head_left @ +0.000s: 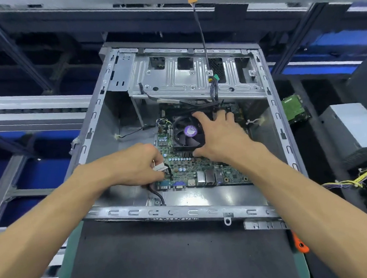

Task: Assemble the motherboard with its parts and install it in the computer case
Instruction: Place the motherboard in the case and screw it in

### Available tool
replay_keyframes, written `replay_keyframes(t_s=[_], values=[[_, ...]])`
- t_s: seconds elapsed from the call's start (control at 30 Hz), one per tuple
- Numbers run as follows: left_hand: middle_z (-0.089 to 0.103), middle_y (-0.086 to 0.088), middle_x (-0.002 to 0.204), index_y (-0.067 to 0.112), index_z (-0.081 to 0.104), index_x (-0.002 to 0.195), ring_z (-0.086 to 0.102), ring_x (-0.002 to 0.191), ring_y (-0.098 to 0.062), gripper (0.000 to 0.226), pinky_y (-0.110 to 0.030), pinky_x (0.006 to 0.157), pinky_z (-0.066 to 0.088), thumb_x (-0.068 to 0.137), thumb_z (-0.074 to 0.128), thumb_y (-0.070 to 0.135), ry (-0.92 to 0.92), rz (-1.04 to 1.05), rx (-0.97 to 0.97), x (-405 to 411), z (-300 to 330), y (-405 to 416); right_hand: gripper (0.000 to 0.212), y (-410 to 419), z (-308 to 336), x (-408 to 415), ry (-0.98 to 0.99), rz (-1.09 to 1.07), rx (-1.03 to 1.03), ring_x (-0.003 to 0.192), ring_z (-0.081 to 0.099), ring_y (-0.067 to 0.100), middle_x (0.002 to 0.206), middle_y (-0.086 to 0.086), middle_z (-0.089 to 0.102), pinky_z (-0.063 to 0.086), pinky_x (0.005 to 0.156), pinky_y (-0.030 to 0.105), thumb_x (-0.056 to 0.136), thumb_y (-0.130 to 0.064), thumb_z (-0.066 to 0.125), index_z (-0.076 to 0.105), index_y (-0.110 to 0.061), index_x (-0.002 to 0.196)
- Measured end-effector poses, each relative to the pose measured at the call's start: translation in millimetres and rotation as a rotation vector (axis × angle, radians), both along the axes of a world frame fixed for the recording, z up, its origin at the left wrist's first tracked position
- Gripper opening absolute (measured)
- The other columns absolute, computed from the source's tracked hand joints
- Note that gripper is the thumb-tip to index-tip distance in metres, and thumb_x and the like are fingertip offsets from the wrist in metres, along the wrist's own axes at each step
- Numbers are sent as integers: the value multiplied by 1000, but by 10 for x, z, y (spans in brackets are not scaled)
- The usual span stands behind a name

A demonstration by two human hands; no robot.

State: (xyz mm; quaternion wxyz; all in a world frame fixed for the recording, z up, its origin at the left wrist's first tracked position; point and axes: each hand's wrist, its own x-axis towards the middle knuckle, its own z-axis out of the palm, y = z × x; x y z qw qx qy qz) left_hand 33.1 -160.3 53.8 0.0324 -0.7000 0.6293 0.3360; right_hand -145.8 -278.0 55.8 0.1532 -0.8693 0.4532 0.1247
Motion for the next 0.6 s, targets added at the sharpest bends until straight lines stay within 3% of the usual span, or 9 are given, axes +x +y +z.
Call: replay_keyframes(t_s=[0.07,0.17,0.23,0.43,0.6], values=[[57,19,46,22,56,64,51,48,8,27,-16,43,30,88,66,28,-16,-9,-10,8,-2,-3,104,-41,-5,-6,-28,-6,19,138,29,43,144,26,34,39,106,51,78,-50,82,17,-32,157],[61,16,48,25,61,88,52,50,12,3,-12,45,34,90,62,27,-7,-31,-28,8,22,-10,112,-122,9,-28,-94,-2,146,136,36,41,144,24,37,41,107,46,71,-49,88,19,-32,158],[64,16,51,29,57,99,53,50,11,10,-11,48,36,91,62,28,26,-22,-9,11,32,-26,114,-144,21,-30,-124,2,163,128,48,39,142,22,42,46,102,41,67,-48,92,23,-32,157],[74,8,65,23,58,96,67,56,2,7,-22,62,49,91,61,21,111,-2,64,-12,80,-58,111,-143,76,-29,-119,45,90,106,62,35,129,12,59,56,88,46,58,-45,96,33,-25,148],[75,1,68,19,64,90,72,60,-11,7,-38,79,60,90,69,24,196,6,151,-19,111,-24,110,-109,66,-22,-10,130,87,88,59,30,102,3,50,55,76,44,55,-48,95,28,-25,140]])
